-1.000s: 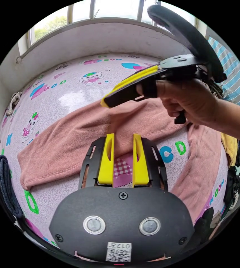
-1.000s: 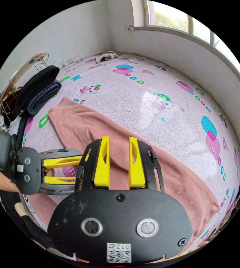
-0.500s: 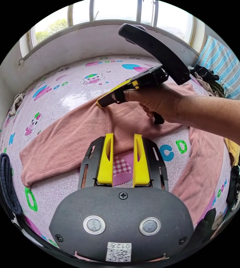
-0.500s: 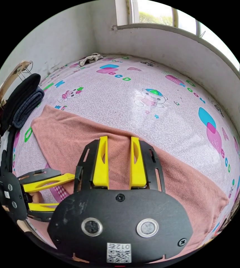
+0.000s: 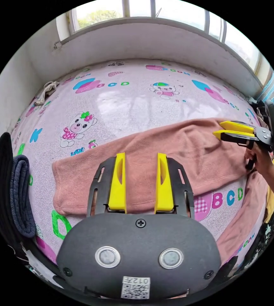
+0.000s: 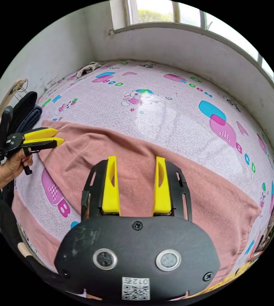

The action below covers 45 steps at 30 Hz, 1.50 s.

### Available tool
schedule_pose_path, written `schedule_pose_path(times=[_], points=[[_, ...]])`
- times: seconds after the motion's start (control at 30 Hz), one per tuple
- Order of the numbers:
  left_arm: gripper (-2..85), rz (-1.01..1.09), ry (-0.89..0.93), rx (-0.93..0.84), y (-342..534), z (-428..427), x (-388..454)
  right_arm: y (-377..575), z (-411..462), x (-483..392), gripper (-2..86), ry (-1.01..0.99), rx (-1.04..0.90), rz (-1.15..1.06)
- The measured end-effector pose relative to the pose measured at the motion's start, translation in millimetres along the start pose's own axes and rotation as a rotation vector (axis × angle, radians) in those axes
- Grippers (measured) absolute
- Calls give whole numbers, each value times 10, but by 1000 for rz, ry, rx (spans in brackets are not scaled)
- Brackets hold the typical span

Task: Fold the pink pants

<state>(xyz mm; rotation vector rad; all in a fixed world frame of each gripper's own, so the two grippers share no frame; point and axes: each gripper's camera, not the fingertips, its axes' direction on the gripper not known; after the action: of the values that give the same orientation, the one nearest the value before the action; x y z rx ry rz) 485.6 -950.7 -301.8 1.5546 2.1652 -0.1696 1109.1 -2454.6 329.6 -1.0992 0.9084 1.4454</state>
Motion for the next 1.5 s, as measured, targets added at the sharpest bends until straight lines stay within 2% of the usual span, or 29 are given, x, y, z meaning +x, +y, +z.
schedule_pose_path(times=[0.07, 0.43, 0.53, 0.63, 0.67, 0.83, 1.0, 1.1, 1.17, 1.23, 1.3, 1.4, 1.5], points=[[138, 0, -7, 84, 59, -17, 2, -67, 37, -146, 175, 24, 21, -39], [166, -7, -10, 70, -111, -142, 74, -438, -95, -651, 179, 16, 18, -45], [169, 82, -54, 25, -201, -253, 140, -542, -151, -822, 179, 18, 18, -46], [158, 154, -89, 106, -237, -556, 109, -650, -210, -998, 179, 18, 19, -45], [120, 168, -129, 113, -283, -624, 39, -695, -235, -1071, 179, 17, 19, -44], [110, 273, -178, -15, -579, -538, -384, -881, -342, -1381, 178, 15, 18, -42], [106, 446, -156, -238, -808, -272, -612, -1077, -464, -1709, 178, 10, 18, -39], [82, 478, -53, -267, -902, -229, -675, -1210, -546, -1921, 165, 15, 18, -29], [65, 488, 33, -301, -941, -204, -698, -1325, -647, -2061, 117, 8, -3, -12], [52, 503, 36, -303, -943, -209, -680, -1382, -820, -2084, 65, -32, 30, 19], [39, 559, 17, -289, -891, -229, -578, -1398, -1070, -1985, 66, -98, 107, 70], [28, 626, -47, -266, -803, -252, -447, -1381, -1411, -1592, 86, 3, 124, 222], [23, 613, -55, -260, -751, -257, -414, -1284, -1720, -1078, 97, 227, 67, 385]])
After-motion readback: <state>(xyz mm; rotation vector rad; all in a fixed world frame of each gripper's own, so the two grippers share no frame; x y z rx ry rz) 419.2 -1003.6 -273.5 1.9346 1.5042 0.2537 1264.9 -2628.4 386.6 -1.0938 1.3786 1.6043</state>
